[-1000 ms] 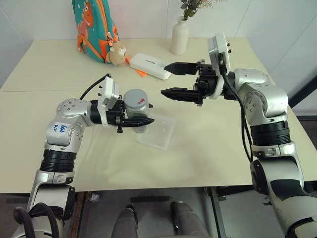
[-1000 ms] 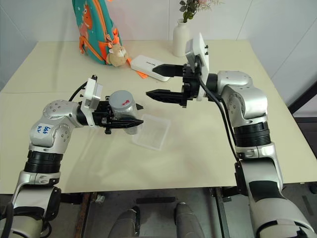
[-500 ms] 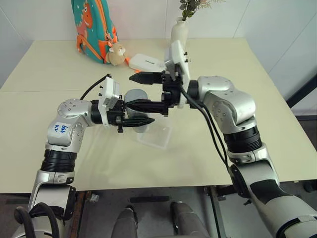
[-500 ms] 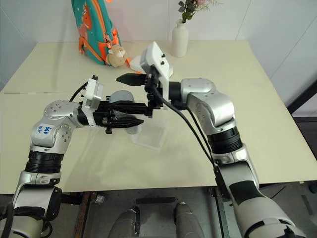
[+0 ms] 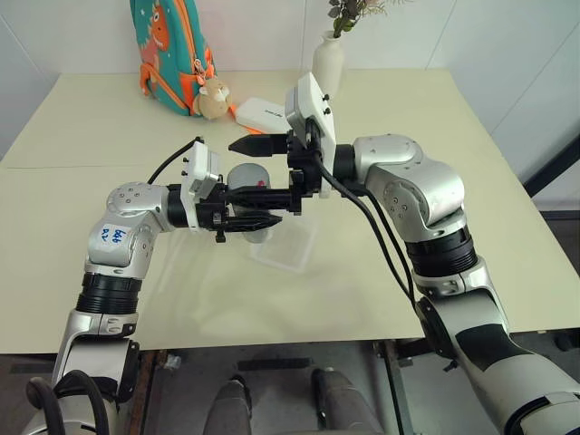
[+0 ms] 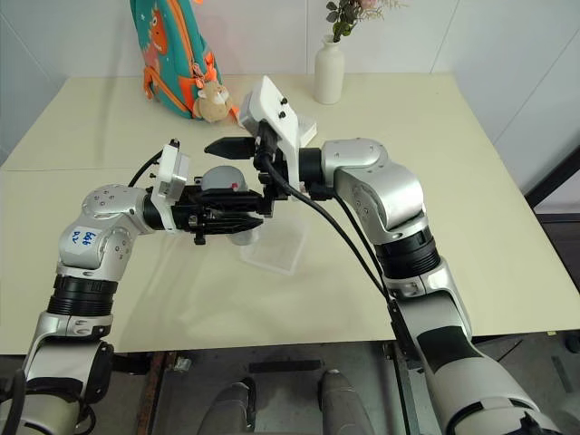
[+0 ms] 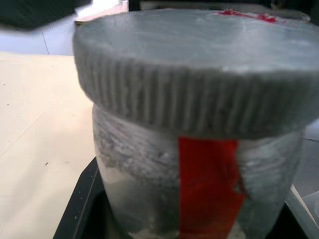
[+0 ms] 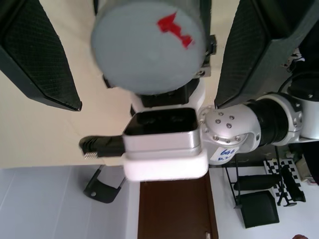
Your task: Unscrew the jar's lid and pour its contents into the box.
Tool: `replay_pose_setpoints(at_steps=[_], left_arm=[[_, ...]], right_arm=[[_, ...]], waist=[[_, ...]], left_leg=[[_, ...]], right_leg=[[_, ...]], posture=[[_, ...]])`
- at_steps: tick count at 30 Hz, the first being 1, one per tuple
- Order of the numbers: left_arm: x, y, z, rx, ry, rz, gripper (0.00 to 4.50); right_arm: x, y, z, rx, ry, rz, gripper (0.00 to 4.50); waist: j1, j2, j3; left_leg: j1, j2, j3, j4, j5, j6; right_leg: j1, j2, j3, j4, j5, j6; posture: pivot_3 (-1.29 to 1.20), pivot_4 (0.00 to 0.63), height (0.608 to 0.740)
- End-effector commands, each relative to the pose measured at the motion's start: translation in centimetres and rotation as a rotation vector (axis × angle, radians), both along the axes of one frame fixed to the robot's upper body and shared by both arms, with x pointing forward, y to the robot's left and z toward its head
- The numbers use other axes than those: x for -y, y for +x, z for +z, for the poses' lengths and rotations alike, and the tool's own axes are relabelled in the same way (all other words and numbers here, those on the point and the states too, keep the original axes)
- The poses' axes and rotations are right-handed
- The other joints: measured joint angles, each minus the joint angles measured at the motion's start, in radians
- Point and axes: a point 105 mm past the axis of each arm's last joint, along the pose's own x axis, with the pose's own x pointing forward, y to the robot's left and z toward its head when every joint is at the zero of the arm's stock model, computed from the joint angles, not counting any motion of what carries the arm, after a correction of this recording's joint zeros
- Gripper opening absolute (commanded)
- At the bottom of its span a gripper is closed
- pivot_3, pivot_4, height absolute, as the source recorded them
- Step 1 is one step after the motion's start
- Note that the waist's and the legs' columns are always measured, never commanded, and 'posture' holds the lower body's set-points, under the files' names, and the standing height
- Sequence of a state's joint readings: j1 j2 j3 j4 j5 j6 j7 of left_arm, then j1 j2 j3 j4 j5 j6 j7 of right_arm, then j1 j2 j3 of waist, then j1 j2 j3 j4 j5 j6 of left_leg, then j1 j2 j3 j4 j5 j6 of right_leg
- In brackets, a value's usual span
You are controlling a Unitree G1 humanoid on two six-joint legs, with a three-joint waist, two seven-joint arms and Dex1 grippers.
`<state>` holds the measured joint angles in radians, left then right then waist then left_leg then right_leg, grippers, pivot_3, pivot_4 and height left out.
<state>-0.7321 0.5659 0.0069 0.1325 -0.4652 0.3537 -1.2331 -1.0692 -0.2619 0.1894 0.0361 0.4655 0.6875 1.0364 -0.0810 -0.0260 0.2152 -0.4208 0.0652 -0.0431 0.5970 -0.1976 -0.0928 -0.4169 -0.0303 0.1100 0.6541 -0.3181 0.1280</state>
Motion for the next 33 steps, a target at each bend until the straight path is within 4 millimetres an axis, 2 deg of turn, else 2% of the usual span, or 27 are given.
replay_pose_setpoints(at_steps=[1, 12, 17, 23, 30, 33], left_arm=[[0.0, -0.2, 1.1, 0.057, -0.011, -0.003, 2.0], [0.1, -0.2, 1.3, 0.064, -0.013, -0.005, 2.0], [0.1, -0.1, 1.5, 0.07, -0.016, 0.0, 2.0], [0.0, -0.1, 1.4, 0.07, -0.019, 0.003, 2.0], [0.0, -0.1, 1.4, 0.071, -0.019, 0.003, 2.0], [-0.2, -0.2, 1.3, 0.069, -0.016, 0.005, 2.0]], right_arm=[[-0.2, -1.0, 1.2, 0.034, 0.031, 0.029, 4.47], [1.1, 1.4, 0.9, 0.023, 0.055, -0.07, 4.47], [2.7, 2.6, 0.3, 0.025, 0.041, -0.117, 4.47], [5.6, 3.6, 1.5, 0.046, 0.075, -0.175, 4.47], [8.4, 4.0, 2.1, 0.046, 0.08, -0.201, 4.47], [9.0, 3.7, 2.2, 0.048, 0.078, -0.186, 4.47]], waist=[[0.0, 0.0, 0.0], [0.0, 0.0, 0.0], [0.001, 0.0, 0.0], [0.0, 0.0, 0.0], [0.004, 0.0, 0.0], [-0.001, 0.0, 0.0]], left_leg=[[0.0, 0.0, 0.0, 0.0, 0.0, 0.0], [0.0, 0.0, 0.0, 0.0, 0.0, 0.0], [0.0, 0.0, 0.0, 0.0, 0.0, 0.0], [0.0, 0.0, 0.0, 0.0, 0.0, 0.0], [0.0, 0.0, 0.0, 0.0, 0.0, 0.0], [0.0, 0.0, 0.0, -0.001, 0.0, 0.0]], right_leg=[[0.0, 0.0, 0.0, 0.0, 0.0, 0.0], [0.0, 0.0, 0.0, 0.0, 0.0, 0.0], [0.0, 0.0, 0.0, 0.0, 0.0, 0.0], [0.0, 0.0, 0.0, 0.0, 0.0, 0.0], [0.0, 0.0, 0.0, -0.001, 0.0, 0.0], [0.0, 0.0, 0.0, -0.001, 0.0, 0.0]], posture=[[0.0, 0.15, 0.74], [0.0, 0.15, 0.74], [0.0, 0.15, 0.74], [0.0, 0.15, 0.74], [0.0, 0.15, 0.74], [0.0, 0.15, 0.74]])
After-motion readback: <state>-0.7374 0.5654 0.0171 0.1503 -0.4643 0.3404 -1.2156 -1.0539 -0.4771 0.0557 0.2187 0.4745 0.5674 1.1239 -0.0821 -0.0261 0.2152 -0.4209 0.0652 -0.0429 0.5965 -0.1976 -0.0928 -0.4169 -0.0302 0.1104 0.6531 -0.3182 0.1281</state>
